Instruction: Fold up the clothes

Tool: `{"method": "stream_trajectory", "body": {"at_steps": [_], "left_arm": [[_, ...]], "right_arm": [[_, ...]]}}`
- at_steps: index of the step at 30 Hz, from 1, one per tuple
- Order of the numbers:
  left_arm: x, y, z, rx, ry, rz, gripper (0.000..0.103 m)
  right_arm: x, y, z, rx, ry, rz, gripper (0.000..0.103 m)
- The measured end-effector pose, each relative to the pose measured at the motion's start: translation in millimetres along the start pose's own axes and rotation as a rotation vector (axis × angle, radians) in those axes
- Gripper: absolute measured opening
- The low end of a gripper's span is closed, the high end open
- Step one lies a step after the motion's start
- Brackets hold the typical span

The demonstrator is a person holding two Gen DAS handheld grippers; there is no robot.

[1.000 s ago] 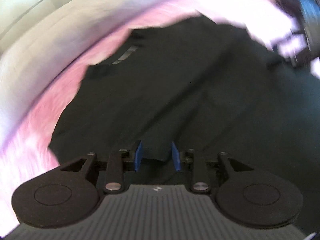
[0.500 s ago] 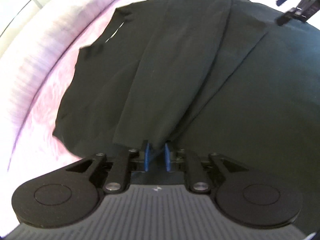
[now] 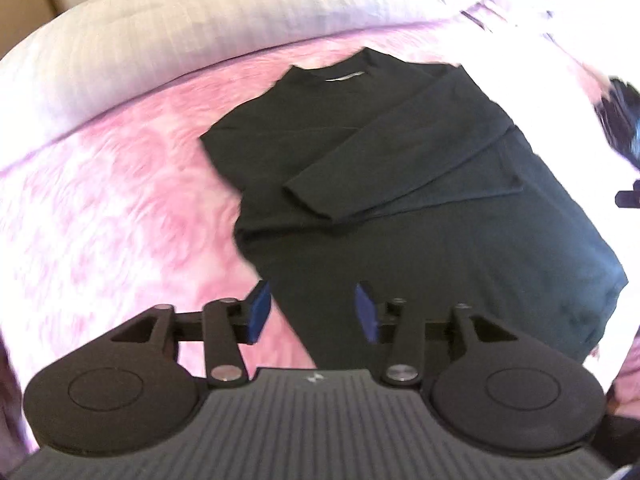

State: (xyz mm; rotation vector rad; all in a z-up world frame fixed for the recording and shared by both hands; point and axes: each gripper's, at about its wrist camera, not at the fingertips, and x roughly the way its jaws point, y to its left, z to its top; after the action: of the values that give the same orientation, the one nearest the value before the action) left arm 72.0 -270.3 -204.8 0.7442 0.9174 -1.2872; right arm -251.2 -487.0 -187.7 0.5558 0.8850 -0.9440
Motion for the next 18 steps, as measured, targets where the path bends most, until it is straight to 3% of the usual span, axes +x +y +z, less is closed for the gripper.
{"method": "stream_trajectory", "body": {"at_steps": [7, 18], "left_arm": [[-35, 0, -22, 0.049, -0.004, -0.001, 0.059], [-64, -11, 0, 0.045, -0.112, 0.017, 0.066]], "right_arm": [[-50, 5, 8, 0.061, -0.066, 0.017, 0.077], [-85, 13, 20, 0.012, -0.083, 0.04, 0.077]]}}
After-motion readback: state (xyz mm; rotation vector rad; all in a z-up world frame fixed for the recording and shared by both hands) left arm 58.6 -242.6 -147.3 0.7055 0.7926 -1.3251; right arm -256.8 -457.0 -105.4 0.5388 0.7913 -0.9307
